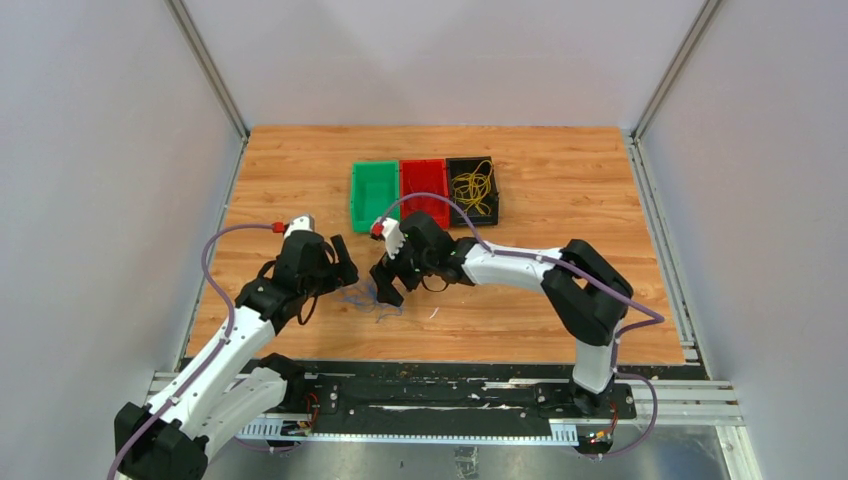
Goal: Untangle the cables
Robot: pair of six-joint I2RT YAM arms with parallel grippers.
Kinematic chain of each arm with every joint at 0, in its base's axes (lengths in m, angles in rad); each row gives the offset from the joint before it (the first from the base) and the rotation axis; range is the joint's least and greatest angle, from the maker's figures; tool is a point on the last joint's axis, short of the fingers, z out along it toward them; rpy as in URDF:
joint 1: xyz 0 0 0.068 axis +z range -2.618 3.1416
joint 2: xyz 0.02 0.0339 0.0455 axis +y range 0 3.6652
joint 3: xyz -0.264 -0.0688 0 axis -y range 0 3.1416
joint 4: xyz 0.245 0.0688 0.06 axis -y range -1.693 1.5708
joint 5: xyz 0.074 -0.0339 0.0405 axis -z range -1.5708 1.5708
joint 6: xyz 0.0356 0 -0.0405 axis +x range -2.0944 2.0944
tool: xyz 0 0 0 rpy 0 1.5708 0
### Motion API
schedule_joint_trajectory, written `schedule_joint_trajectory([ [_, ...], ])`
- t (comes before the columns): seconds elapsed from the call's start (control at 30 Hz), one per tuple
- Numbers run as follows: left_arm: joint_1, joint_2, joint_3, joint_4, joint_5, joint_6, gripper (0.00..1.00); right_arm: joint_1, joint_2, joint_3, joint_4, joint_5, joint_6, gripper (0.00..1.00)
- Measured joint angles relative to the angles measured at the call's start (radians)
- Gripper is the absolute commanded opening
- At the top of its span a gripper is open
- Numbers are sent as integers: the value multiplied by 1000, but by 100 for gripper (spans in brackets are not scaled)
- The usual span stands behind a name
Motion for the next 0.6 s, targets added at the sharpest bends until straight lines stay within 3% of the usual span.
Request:
schedule_joint_trajectory([
  [0.1, 0, -2, -7, 0, 4, 0, 100, 2, 61, 34, -7, 5, -18, 90],
  [0.23, 0, 0, -13, 1, 11, 0, 100, 7, 120, 53, -10, -3, -31, 76],
  [0.3, 0, 2, -14, 1, 16, 0, 100, 11, 140, 57, -8, -11, -37, 57],
  [0.37, 0, 4, -14, 5, 19, 0, 100, 13, 153, 57, -4, -25, -42, 25],
  [0.47, 0, 8, -14, 15, 29, 0, 100, 13, 154, 55, 2, -33, -50, 2],
  [0.6, 0, 18, -16, 42, 64, 7, 100, 13, 109, 5, 21, -22, -76, 0],
])
